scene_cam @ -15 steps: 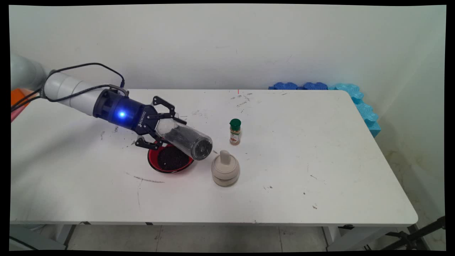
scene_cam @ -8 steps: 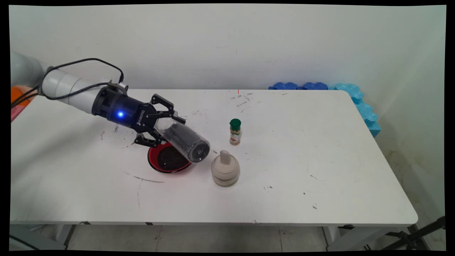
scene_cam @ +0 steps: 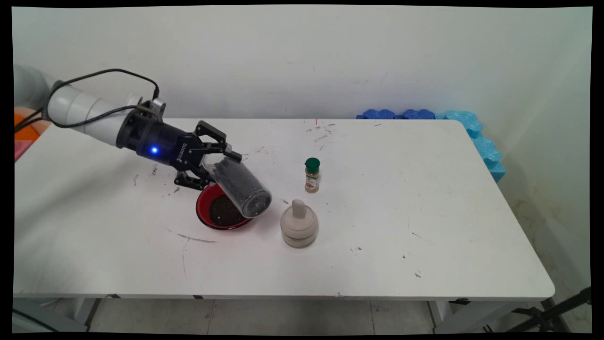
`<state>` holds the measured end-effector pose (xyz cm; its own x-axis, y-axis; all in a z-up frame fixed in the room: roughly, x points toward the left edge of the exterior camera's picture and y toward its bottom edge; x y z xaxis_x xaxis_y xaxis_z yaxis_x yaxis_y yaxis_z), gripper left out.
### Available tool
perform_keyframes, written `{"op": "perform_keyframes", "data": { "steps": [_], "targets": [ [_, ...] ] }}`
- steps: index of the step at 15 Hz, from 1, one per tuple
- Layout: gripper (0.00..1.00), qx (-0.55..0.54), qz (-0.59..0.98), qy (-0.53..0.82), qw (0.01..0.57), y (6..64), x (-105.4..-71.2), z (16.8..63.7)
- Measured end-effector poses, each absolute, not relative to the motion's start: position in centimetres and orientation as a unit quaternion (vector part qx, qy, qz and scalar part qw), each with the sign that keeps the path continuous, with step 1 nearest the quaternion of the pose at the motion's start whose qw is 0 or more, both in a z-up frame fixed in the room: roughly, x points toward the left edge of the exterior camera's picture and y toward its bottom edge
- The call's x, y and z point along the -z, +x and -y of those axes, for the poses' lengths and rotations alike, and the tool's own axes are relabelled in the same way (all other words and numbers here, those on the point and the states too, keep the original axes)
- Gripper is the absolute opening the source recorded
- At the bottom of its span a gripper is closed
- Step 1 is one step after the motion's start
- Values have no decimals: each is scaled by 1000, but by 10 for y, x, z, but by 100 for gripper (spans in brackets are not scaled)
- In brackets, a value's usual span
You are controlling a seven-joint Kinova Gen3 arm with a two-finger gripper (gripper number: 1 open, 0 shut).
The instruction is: Pour the black seasoning powder in the red bowl
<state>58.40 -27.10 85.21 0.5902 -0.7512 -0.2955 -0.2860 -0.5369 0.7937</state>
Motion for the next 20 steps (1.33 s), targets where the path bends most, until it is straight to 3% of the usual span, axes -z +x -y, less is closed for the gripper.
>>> {"op": "perform_keyframes", "data": {
  "steps": [20],
  "targets": [
    [0, 98, 570, 680, 451, 590, -923, 275]
  ]
}}
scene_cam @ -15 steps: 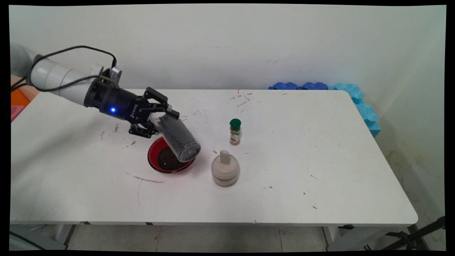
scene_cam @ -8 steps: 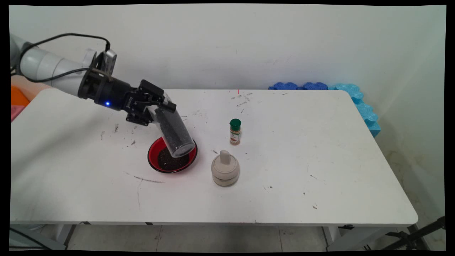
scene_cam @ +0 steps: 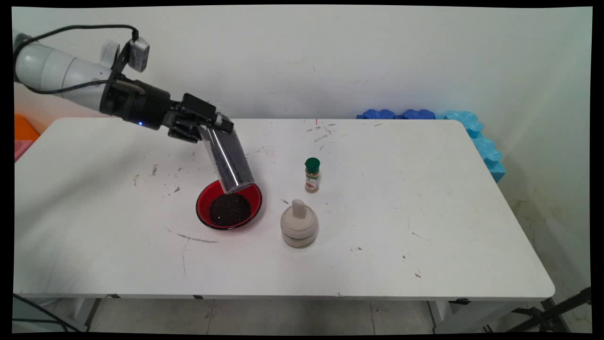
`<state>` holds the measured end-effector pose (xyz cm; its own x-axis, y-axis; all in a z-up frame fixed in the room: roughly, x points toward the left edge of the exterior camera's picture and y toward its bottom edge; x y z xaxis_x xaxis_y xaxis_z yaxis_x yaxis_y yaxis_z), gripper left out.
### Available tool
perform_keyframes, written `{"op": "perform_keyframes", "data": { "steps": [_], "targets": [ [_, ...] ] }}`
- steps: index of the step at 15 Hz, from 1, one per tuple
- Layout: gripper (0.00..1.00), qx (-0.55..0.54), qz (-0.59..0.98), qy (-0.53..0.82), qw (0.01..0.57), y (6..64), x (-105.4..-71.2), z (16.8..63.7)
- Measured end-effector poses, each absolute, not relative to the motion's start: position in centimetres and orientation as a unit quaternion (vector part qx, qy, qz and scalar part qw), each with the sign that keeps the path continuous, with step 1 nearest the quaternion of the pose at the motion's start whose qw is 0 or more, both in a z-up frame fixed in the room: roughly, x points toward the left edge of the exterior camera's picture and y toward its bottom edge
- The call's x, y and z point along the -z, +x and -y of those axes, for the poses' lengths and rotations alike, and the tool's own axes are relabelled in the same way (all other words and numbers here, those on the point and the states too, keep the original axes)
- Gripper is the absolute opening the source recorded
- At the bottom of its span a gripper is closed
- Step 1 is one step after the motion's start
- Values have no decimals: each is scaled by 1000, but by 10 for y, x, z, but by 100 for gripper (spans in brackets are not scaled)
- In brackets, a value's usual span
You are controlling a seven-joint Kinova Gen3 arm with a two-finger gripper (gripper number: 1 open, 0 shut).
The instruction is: Pour the black seasoning powder in the red bowl
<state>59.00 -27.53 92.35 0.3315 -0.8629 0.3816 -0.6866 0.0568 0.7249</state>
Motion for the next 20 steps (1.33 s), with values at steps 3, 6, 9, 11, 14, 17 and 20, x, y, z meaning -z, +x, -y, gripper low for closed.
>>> {"op": "perform_keyframes", "data": {
  "steps": [3, 6, 9, 11, 14, 17, 20],
  "targets": [
    [0, 61, 609, 645, 457, 589, -933, 278],
    [0, 25, 651, 604, 459, 586, -943, 279],
    [0, -3, 682, 569, 459, 584, -952, 279],
    [0, -24, 705, 541, 457, 583, -958, 279],
    [0, -46, 730, 511, 452, 581, -964, 279],
    [0, -73, 756, 475, 444, 580, -972, 280],
    [0, -95, 777, 444, 436, 579, -977, 281]
  ]
}}
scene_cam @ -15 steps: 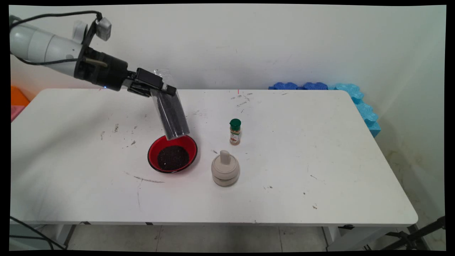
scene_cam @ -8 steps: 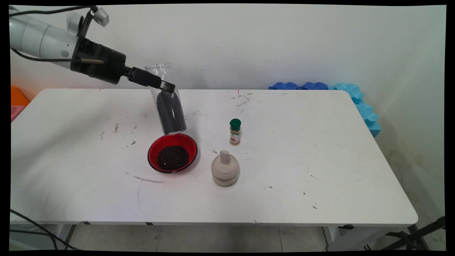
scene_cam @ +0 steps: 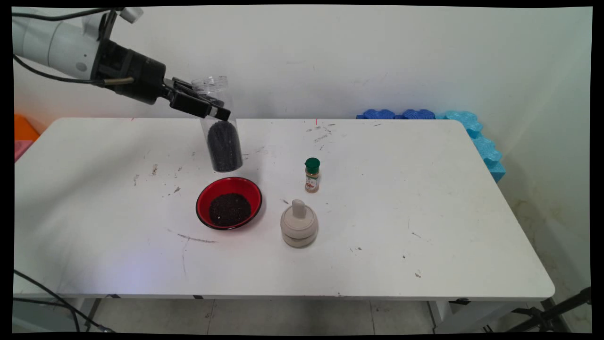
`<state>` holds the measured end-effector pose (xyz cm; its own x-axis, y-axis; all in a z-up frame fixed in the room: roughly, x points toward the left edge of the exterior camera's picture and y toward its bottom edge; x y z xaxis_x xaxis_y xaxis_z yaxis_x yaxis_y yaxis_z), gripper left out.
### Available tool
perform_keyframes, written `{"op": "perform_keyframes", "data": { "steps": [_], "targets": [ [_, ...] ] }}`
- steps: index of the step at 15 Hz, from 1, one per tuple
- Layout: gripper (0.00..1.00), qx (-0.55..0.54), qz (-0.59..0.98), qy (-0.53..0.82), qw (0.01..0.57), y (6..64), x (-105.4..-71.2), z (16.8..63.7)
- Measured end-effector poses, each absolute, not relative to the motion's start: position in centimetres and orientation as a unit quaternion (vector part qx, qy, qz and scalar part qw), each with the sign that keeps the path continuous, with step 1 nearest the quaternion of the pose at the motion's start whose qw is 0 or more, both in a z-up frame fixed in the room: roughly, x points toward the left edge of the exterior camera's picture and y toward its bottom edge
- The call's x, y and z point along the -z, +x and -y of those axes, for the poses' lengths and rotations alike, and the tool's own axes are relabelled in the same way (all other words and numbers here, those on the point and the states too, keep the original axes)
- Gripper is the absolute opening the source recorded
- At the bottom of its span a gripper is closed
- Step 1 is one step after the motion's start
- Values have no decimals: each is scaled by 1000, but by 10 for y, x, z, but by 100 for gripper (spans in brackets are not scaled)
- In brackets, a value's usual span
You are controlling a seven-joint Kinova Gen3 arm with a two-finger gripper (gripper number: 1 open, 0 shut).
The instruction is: Pour the black seasoning powder in the red bowl
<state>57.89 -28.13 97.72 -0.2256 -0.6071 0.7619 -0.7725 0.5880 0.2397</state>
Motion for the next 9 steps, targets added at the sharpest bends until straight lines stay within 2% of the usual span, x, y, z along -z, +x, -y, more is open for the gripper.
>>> {"op": "perform_keyframes", "data": {
  "steps": [9],
  "targets": [
    [0, -146, 823, 364, 412, 577, -991, 284]
  ]
}}
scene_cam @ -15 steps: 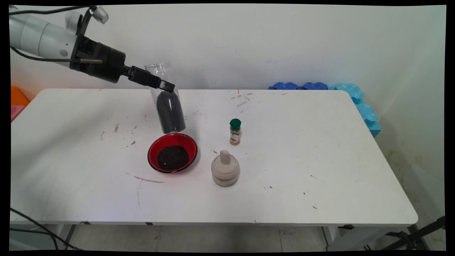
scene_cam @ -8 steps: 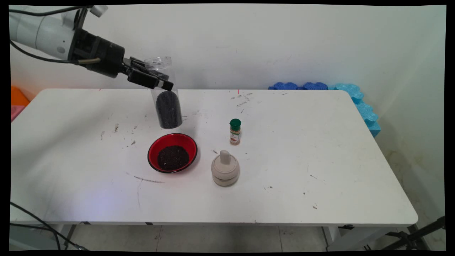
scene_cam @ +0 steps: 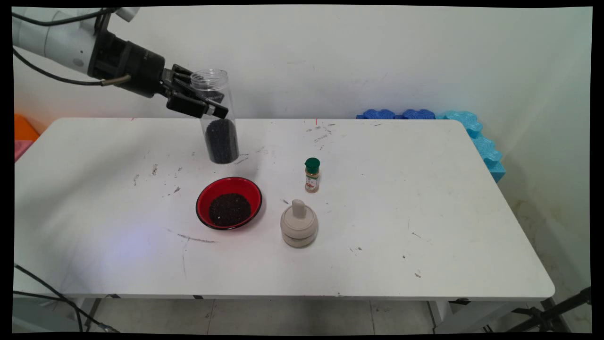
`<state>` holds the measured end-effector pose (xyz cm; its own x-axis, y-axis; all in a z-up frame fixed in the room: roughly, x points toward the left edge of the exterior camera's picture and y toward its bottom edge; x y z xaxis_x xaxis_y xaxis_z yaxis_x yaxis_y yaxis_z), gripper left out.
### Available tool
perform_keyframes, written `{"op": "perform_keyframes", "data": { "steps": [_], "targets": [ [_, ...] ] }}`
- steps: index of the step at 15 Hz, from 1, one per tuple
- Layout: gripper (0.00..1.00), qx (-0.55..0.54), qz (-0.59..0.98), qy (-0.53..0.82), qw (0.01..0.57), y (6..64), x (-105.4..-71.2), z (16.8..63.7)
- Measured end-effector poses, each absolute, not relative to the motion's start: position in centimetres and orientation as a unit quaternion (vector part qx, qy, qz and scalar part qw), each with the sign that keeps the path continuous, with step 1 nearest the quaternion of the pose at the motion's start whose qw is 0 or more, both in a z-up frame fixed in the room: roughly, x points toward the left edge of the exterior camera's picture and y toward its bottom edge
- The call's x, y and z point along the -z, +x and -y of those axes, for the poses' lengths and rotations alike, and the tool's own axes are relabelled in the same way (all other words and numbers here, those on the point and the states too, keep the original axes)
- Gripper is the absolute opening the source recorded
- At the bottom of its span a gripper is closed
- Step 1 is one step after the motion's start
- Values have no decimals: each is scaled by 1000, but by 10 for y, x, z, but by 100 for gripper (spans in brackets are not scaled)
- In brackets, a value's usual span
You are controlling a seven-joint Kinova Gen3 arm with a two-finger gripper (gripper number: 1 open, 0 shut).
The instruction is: Pour the black seasoning powder in the red bowl
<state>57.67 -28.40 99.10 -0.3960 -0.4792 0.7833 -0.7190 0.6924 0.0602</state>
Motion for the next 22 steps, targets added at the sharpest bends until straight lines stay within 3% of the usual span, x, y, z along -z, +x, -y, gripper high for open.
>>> {"op": "perform_keyframes", "data": {
  "steps": [13, 22],
  "targets": [
    [0, -184, 838, 327, 396, 584, -983, 300],
    [0, -205, 827, 343, 394, 585, -929, 341]
  ]
}}
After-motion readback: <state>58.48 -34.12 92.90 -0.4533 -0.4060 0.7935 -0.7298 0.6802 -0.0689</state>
